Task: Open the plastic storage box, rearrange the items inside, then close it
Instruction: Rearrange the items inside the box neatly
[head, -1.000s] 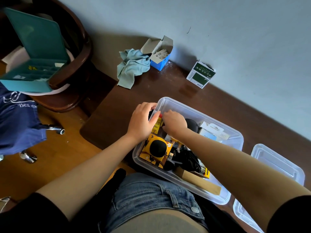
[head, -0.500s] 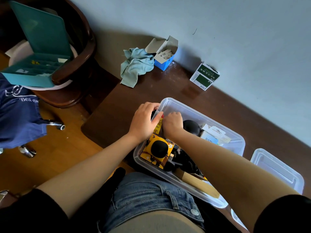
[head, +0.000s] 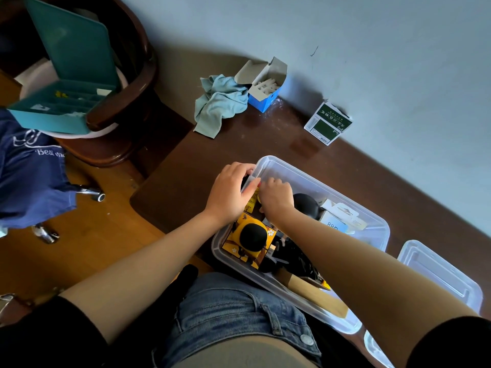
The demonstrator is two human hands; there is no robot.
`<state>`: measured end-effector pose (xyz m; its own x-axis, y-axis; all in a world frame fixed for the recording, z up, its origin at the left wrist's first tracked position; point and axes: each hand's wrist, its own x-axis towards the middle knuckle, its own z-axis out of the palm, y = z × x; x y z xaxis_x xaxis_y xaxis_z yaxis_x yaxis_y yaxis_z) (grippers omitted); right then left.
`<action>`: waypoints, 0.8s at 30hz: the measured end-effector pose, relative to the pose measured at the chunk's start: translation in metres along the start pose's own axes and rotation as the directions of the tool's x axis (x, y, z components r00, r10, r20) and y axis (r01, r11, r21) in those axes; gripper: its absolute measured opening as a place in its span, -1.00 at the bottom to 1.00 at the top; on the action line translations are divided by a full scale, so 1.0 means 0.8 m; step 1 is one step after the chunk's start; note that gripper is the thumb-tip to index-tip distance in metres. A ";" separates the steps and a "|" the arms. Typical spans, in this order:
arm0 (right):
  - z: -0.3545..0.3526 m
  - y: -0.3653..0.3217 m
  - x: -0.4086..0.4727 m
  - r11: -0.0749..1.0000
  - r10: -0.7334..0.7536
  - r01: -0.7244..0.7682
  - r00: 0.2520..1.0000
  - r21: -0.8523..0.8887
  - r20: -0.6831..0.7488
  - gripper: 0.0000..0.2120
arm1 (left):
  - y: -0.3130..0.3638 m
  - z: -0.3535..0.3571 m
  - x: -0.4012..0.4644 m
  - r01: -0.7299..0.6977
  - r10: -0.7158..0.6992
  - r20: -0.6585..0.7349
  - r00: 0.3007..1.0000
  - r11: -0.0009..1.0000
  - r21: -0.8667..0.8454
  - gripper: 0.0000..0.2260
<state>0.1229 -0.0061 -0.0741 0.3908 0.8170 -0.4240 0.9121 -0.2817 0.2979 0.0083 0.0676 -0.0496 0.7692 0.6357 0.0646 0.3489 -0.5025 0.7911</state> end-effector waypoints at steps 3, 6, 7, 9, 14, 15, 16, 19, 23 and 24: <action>-0.003 0.002 0.002 0.997 -0.016 0.015 1.000 0.079 0.004 -0.64 | 0.000 0.000 0.000 -0.003 0.003 0.001 1.000 1.000 -0.007 -0.77; -0.007 0.006 0.003 0.983 -0.017 0.008 0.999 0.184 0.045 -0.66 | 0.000 0.000 0.000 -0.004 0.004 0.000 1.000 1.000 -0.014 -0.77; -0.008 0.007 0.003 0.981 -0.025 0.013 0.998 0.192 0.060 -0.68 | 0.000 0.001 0.000 -0.002 0.002 0.001 1.000 1.000 -0.016 -0.77; -0.010 0.011 0.006 0.983 -0.051 0.034 0.994 0.183 0.094 -0.74 | -0.001 0.001 0.000 -0.001 0.001 0.000 1.000 1.000 -0.019 -0.76; -0.020 0.019 0.015 0.988 -0.114 0.096 0.980 0.118 0.164 -0.83 | 0.000 0.000 0.000 0.008 -0.008 0.004 1.000 1.000 -0.015 -0.75; -0.021 0.019 0.015 0.990 -0.124 0.112 0.979 0.082 0.161 -0.83 | 0.000 0.000 0.000 0.009 -0.009 0.006 1.000 1.000 -0.012 -0.75; -0.022 0.019 0.015 0.991 -0.131 0.124 0.979 0.052 0.156 -0.83 | 0.001 0.000 0.000 0.009 -0.009 0.007 1.000 1.000 -0.010 -0.75; -0.019 0.020 0.016 0.992 -0.119 0.111 0.985 0.063 0.128 -0.79 | 0.001 0.000 0.000 0.007 -0.007 0.003 1.000 1.000 -0.011 -0.75; -0.016 0.020 0.011 0.990 -0.100 0.091 0.992 0.106 0.079 -0.80 | 0.001 0.000 0.000 0.011 -0.011 0.001 1.000 1.000 -0.009 -0.76; -0.016 0.019 0.010 0.990 -0.096 0.088 0.993 0.110 0.074 -0.80 | 0.001 0.000 0.000 0.012 -0.012 0.003 1.000 1.000 -0.009 -0.76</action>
<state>0.1383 0.0030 -0.0621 0.3095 0.8010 -0.5125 0.9509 -0.2629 0.1635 0.0082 0.0670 -0.0487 0.7663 0.6402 0.0532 0.3533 -0.4892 0.7974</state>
